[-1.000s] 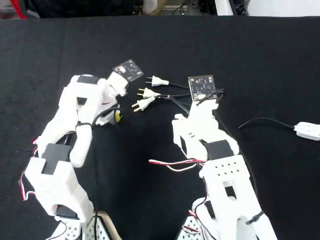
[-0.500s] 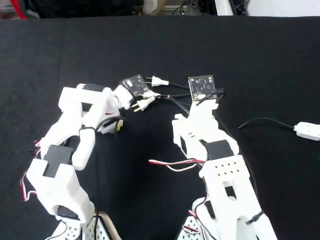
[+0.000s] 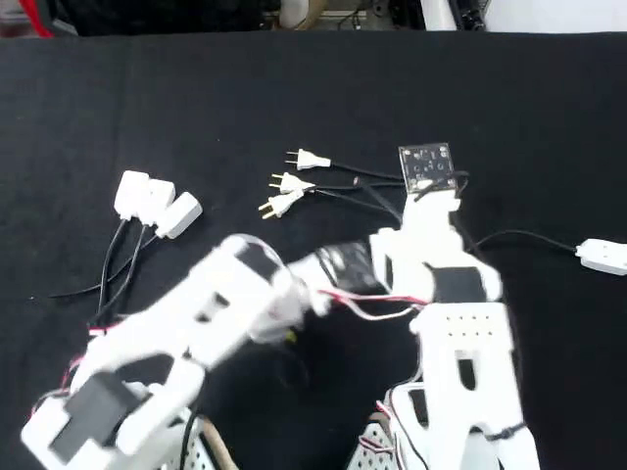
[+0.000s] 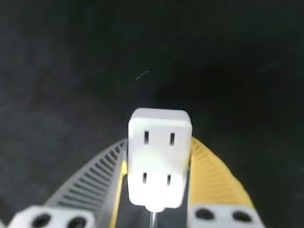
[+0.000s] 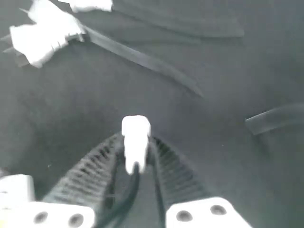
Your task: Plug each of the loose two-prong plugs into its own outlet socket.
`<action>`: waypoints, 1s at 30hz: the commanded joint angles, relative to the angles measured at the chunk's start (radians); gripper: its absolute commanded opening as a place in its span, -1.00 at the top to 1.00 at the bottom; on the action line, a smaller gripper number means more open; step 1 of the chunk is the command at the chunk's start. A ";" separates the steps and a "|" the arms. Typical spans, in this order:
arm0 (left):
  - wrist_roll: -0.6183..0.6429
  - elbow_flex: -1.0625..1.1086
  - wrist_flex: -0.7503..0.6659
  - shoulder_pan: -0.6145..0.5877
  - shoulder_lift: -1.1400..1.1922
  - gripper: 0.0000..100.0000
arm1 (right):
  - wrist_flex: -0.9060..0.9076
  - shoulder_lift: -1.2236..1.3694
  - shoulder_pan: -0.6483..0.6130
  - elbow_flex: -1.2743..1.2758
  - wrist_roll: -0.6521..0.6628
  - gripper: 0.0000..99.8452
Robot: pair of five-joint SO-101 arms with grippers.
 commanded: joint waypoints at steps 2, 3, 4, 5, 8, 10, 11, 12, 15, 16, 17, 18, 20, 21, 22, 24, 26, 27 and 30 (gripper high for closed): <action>0.121 0.002 -0.153 0.071 -0.061 0.82 | 0.068 -0.004 0.084 -0.061 0.046 0.98; 0.146 -0.008 -0.180 0.076 -0.043 0.82 | 0.068 -0.004 0.086 -0.054 0.048 0.98; 0.169 -0.024 -0.206 0.082 -0.023 0.82 | 0.068 -0.004 0.084 -0.048 0.048 0.98; 0.193 -0.041 -0.233 0.085 0.002 0.82 | 0.068 -0.004 0.084 -0.047 0.048 0.98; 0.235 -0.105 -0.287 0.096 0.098 0.82 | 0.068 -0.004 0.089 -0.041 0.048 0.98; 0.241 -0.154 -0.287 0.097 0.172 0.75 | 0.068 -0.005 0.089 -0.036 0.048 0.98; 0.258 -0.171 -0.287 0.094 0.201 0.68 | 0.068 -0.005 0.091 -0.036 0.048 0.98; 0.282 -0.186 -0.287 0.088 0.230 0.60 | 0.068 -0.005 0.092 -0.036 0.046 0.98; 0.310 -0.199 -0.287 0.081 0.259 0.47 | 0.066 -0.005 0.092 -0.039 0.041 0.98; 0.313 -0.200 -0.287 0.081 0.259 0.47 | 0.066 -0.005 0.097 -0.042 0.041 0.98; 0.315 -0.203 -0.287 0.077 0.259 0.47 | 0.066 -0.005 0.106 -0.045 0.041 0.98; 0.315 -0.205 -0.287 0.074 0.259 0.47 | 0.066 -0.005 0.115 -0.050 0.040 0.98; 0.315 -0.206 -0.287 0.059 0.259 0.47 | 0.068 -0.005 0.130 -0.062 0.028 0.98; 0.315 -0.206 -0.287 0.054 0.259 0.46 | 0.068 -0.007 0.135 -0.067 0.015 0.98; 0.316 -0.203 -0.287 0.050 0.259 0.46 | 0.069 -0.007 0.137 -0.070 0.012 0.98; 0.316 -0.202 -0.281 0.050 0.259 0.46 | 0.069 -0.007 0.133 -0.071 0.012 0.98; 0.316 -0.211 -0.244 0.050 0.259 0.46 | 0.069 -0.007 0.133 -0.071 0.012 0.98; 0.316 -0.211 -0.232 0.050 0.259 0.46 | 0.071 -0.007 0.135 -0.074 0.012 0.98; 0.341 -0.213 -0.221 0.033 0.258 0.46 | 0.092 -0.007 0.140 -0.099 0.012 0.98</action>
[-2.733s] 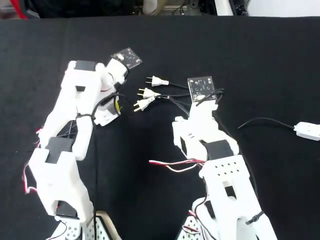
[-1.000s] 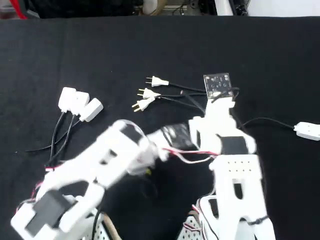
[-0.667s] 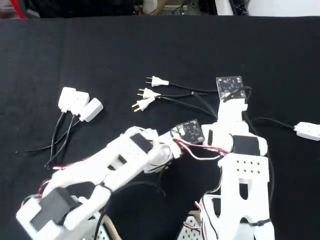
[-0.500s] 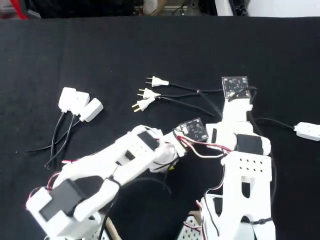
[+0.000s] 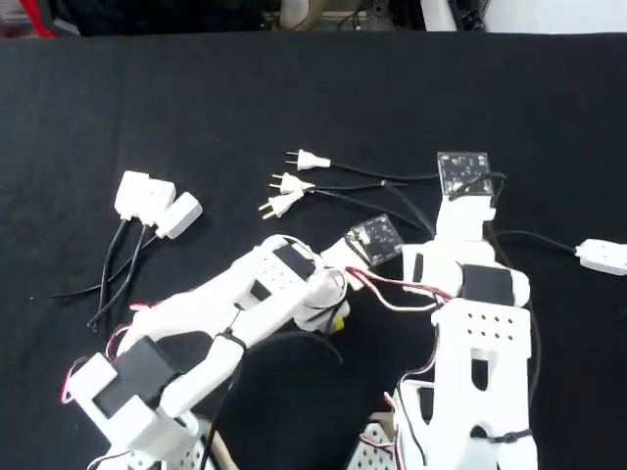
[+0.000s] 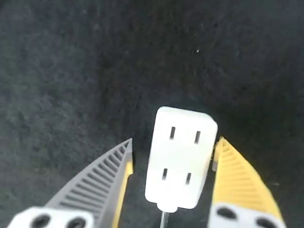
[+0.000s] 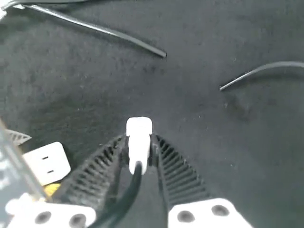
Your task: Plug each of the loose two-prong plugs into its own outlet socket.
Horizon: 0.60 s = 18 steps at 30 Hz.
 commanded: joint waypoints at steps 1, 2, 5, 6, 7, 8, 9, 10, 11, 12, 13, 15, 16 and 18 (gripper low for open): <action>0.034 -0.047 0.017 -0.036 -0.006 0.46 | 0.029 -0.008 0.009 -0.099 -0.009 0.98; 0.034 -0.047 0.020 -0.050 -0.006 0.46 | 0.041 -0.008 0.009 -0.110 -0.009 0.98; 0.034 -0.059 0.072 -0.094 -0.021 0.46 | 0.072 -0.019 0.009 -0.134 -0.009 0.98; 0.034 -0.061 0.092 -0.110 -0.037 0.46 | 0.080 -0.033 0.009 -0.134 -0.009 0.98; 0.034 -0.059 0.104 -0.124 -0.057 0.46 | 0.087 -0.050 0.009 -0.134 -0.009 0.98; 0.034 -0.058 0.117 -0.137 -0.083 0.46 | 0.097 -0.071 0.009 -0.133 -0.009 0.98; 0.046 -0.053 0.133 -0.151 -0.112 0.46 | 0.112 -0.093 0.009 -0.131 -0.009 0.98; 0.063 -0.041 0.144 -0.165 -0.146 0.46 | 0.130 -0.117 0.008 -0.131 -0.009 0.98; 0.072 -0.027 0.155 -0.177 -0.184 0.46 | 0.144 -0.140 0.003 -0.127 -0.009 0.98; 0.075 -0.004 0.157 -0.188 -0.227 0.46 | 0.149 -0.163 0.000 -0.116 -0.009 0.98; 0.078 0.027 0.155 -0.196 -0.278 0.46 | 0.150 -0.186 -0.011 -0.104 -0.009 0.98; 0.078 0.097 0.150 -0.199 -0.391 0.46 | 0.150 -0.219 -0.043 -0.070 -0.009 0.98; 0.078 0.134 0.150 -0.196 -0.453 0.46 | 0.150 -0.231 -0.063 -0.053 -0.009 0.98; 0.081 0.202 0.157 -0.191 -0.585 0.46 | 0.143 -0.240 -0.098 -0.027 -0.009 0.98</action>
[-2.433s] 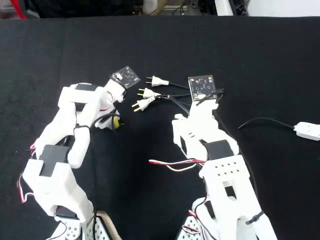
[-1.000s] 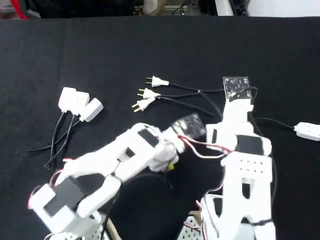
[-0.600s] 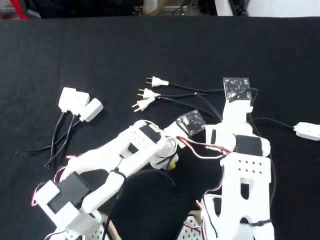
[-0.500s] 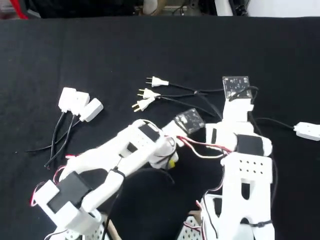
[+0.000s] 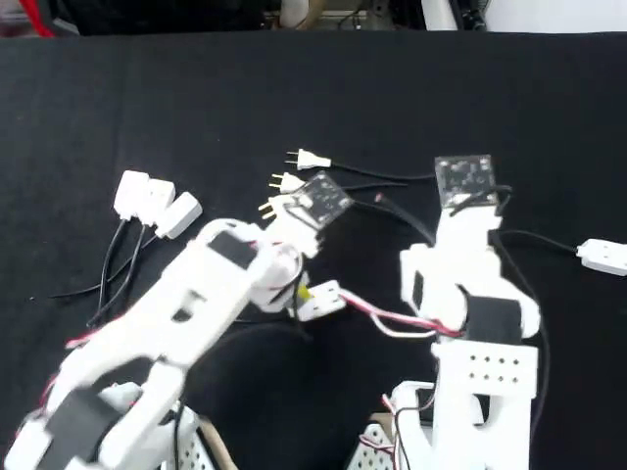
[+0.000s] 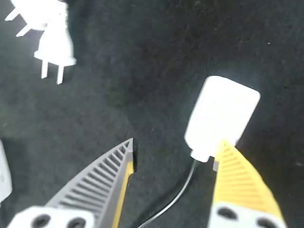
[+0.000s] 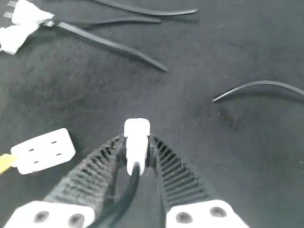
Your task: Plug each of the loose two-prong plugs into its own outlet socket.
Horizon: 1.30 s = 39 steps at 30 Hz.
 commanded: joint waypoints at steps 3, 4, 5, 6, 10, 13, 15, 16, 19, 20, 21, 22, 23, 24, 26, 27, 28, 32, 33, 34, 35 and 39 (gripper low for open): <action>0.012 0.188 0.046 -0.027 -0.460 0.46 | -0.057 -0.027 -0.083 0.056 -0.020 0.98; 0.012 0.214 0.061 -0.042 -0.534 0.46 | -0.081 -0.027 -0.091 0.076 -0.037 0.98; 0.012 0.240 0.075 -0.067 -0.605 0.46 | -0.107 -0.027 -0.101 0.099 -0.052 0.98; 0.012 0.263 0.094 -0.102 -0.677 0.46 | -0.133 -0.028 -0.115 0.125 -0.063 0.98; 0.008 0.367 0.149 -0.297 -0.928 0.46 | -0.236 -0.035 -0.238 0.237 -0.097 0.98; -0.012 0.487 0.170 -0.430 -1.092 0.46 | -0.287 -0.035 -0.353 0.297 -0.149 0.98; -0.054 0.561 0.199 -0.495 -1.189 0.46 | -0.316 -0.035 -0.382 0.321 -0.157 0.98; -0.068 0.593 0.215 -0.521 -1.234 0.46 | -0.325 -0.035 -0.385 0.331 -0.153 0.98; -0.100 0.673 0.265 -0.581 -1.355 0.46 | -0.350 -0.035 -0.387 0.352 -0.147 0.98; -0.106 0.688 0.285 -0.591 -1.393 0.46 | -0.361 -0.035 -0.387 0.360 -0.147 0.98; -0.109 0.704 0.304 -0.599 -1.432 0.46 | -0.379 -0.033 -0.388 0.372 -0.147 0.98; -0.117 0.711 0.327 -0.604 -1.464 0.46 | -0.400 -0.033 -0.393 0.384 -0.147 0.98; -0.120 0.719 0.345 -0.604 -1.487 0.46 | -0.410 -0.030 -0.402 0.394 -0.147 0.98; -0.120 0.719 0.358 -0.604 -1.494 0.46 | -0.413 -0.028 -0.416 0.400 -0.147 0.98; -0.120 0.717 0.359 -0.604 -1.481 0.46 | -0.410 -0.028 -0.442 0.403 -0.147 0.98; -0.120 0.717 0.358 -0.604 -1.475 0.46 | -0.399 -0.028 -0.448 0.400 -0.147 0.98; -0.120 0.720 0.358 -0.604 -1.475 0.46 | -0.390 -0.028 -0.451 0.394 -0.147 0.98; -0.120 0.727 0.358 -0.605 -1.479 0.46 | -0.377 -0.027 -0.451 0.384 -0.149 0.98; -0.120 0.727 0.359 -0.607 -1.479 0.46 | -0.377 -0.027 -0.451 0.383 -0.150 0.98; -0.120 0.727 0.359 -0.616 -1.479 0.46 | -0.377 -0.025 -0.451 0.381 -0.150 0.98; -0.120 0.727 0.359 -0.631 -1.479 0.46 | -0.377 -0.025 -0.451 0.381 -0.152 0.98; -0.146 0.728 0.358 -0.659 -1.479 0.46 | -0.353 -0.025 -0.446 0.366 -0.153 0.98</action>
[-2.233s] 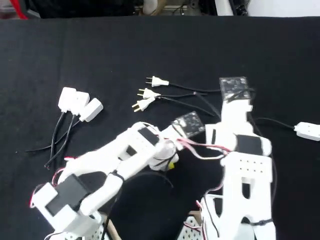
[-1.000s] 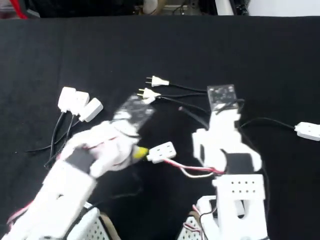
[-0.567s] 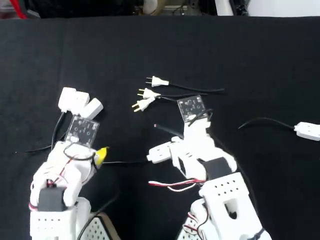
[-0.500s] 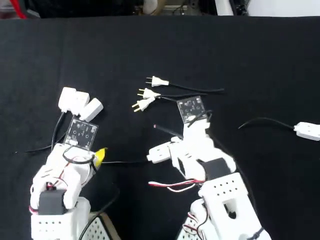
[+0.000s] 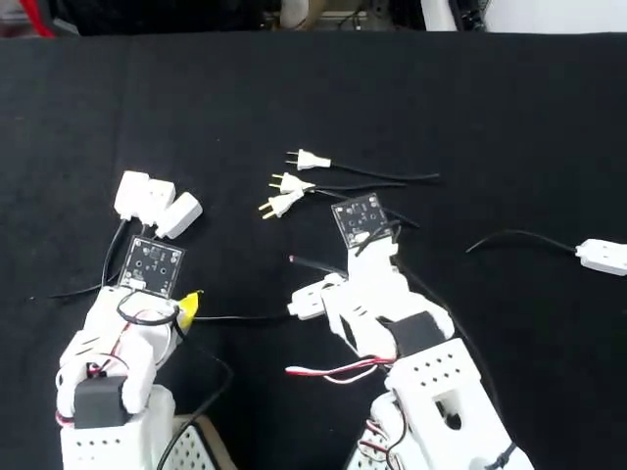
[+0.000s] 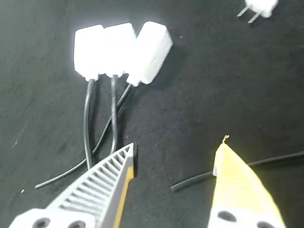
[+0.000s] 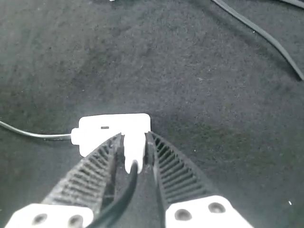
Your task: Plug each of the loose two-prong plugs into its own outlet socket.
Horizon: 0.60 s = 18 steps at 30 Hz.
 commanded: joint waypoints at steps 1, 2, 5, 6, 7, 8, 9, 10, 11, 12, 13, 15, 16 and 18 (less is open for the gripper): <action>-0.034 -0.004 0.005 -0.024 -0.003 0.46 | 0.054 -0.007 -0.003 -0.062 -0.008 0.98; -0.032 -0.002 0.005 -0.024 -0.003 0.46 | 0.081 -0.007 -0.003 -0.084 -0.008 0.98; -0.034 0.013 0.005 -0.022 -0.003 0.46 | 0.124 -0.007 -0.003 -0.113 -0.008 0.98; -0.034 0.013 0.005 -0.022 -0.003 0.46 | 0.124 -0.007 -0.003 -0.113 -0.008 0.98; -0.034 0.013 0.005 -0.022 -0.003 0.46 | 0.124 -0.007 -0.003 -0.113 -0.008 0.98; -0.034 0.013 0.005 -0.022 -0.003 0.46 | 0.124 -0.007 -0.003 -0.113 -0.008 0.98; -0.034 0.013 0.005 -0.022 -0.003 0.46 | 0.124 -0.007 -0.003 -0.113 -0.008 0.98; -0.034 0.013 0.005 -0.022 -0.003 0.46 | 0.124 -0.007 -0.003 -0.113 -0.008 0.98; -0.034 0.013 0.005 -0.022 -0.003 0.46 | 0.123 -0.007 -0.003 -0.113 -0.008 0.98; -0.034 0.013 0.006 -0.022 -0.003 0.46 | 0.123 -0.007 -0.003 -0.113 -0.008 0.98; -0.034 0.013 0.008 -0.022 -0.003 0.46 | 0.123 -0.007 -0.003 -0.113 -0.008 0.98; -0.034 0.013 0.008 -0.022 -0.003 0.46 | 0.123 -0.007 -0.003 -0.113 -0.008 0.98; -0.034 0.013 0.009 -0.022 -0.003 0.46 | 0.121 -0.007 -0.003 -0.113 -0.008 0.98; -0.034 0.013 0.009 -0.022 -0.003 0.46 | 0.121 -0.007 -0.003 -0.113 -0.008 0.98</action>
